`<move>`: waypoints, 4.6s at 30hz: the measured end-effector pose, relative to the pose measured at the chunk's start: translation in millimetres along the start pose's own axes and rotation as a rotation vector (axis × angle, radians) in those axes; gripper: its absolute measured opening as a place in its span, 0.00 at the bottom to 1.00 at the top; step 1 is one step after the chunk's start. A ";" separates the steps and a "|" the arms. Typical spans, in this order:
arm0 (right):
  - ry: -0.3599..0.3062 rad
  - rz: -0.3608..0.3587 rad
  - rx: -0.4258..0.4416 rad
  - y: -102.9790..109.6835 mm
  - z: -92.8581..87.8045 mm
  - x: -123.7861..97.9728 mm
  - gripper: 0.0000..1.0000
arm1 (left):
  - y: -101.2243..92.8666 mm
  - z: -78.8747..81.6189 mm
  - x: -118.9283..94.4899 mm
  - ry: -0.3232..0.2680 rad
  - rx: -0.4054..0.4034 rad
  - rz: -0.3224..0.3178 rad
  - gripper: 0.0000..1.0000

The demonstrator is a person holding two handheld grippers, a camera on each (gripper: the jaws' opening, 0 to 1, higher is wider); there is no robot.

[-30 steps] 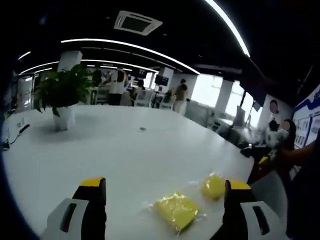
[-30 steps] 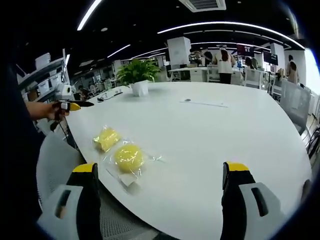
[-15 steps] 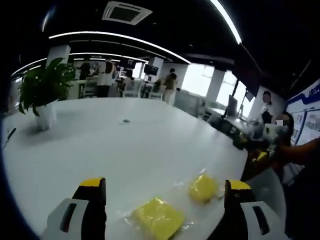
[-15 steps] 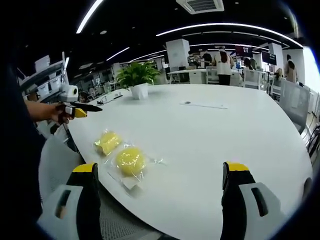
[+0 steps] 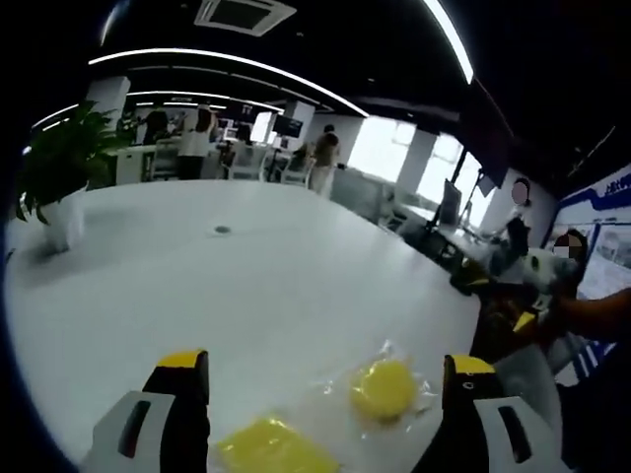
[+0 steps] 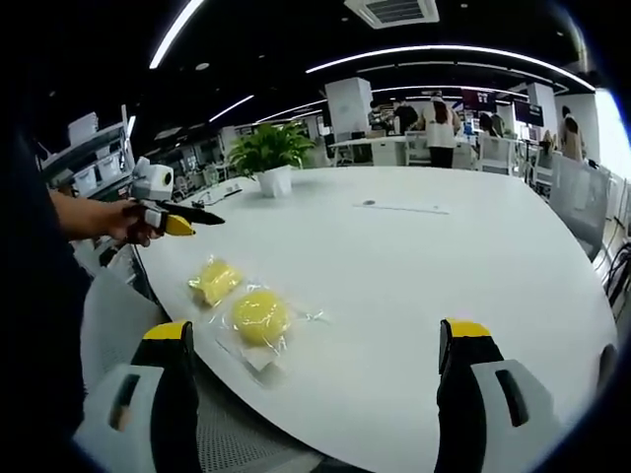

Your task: Compare the silicone blocks by pressing each to a similar depth, holding the contact briefly, and releasing to observe deformation and rebound differences across the visible hardness samples.

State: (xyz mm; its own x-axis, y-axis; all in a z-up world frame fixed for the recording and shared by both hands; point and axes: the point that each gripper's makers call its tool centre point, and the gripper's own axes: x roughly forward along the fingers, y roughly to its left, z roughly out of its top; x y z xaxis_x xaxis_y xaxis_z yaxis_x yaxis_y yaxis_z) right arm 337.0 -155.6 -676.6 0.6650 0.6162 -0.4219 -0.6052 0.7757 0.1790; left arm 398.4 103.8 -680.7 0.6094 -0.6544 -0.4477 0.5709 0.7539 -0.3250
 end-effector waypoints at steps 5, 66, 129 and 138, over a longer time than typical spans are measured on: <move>-0.007 -0.005 0.010 -2.4 0.2 -0.5 0.97 | -1.0 -7.3 13.2 0.025 -0.055 -0.013 1.00; 0.005 -0.027 0.063 -1.6 -12.1 -13.5 0.96 | -8.7 -85.5 94.4 0.322 -0.698 0.062 0.32; -0.010 -0.044 0.076 4.9 -6.1 -21.1 0.96 | -38.9 -38.3 82.5 0.151 -0.788 -0.118 0.00; -0.030 -0.051 0.081 8.0 0.4 -19.8 0.96 | -34.8 -15.5 78.0 0.122 -0.739 -0.169 0.00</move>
State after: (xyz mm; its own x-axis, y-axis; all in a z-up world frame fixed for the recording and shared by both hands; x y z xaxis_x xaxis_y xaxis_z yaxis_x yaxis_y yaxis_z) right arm 319.2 -161.5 -666.5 0.7075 0.5787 -0.4056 -0.5339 0.8137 0.2298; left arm 417.5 27.4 -717.2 0.4568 -0.7856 -0.4172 0.1084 0.5147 -0.8505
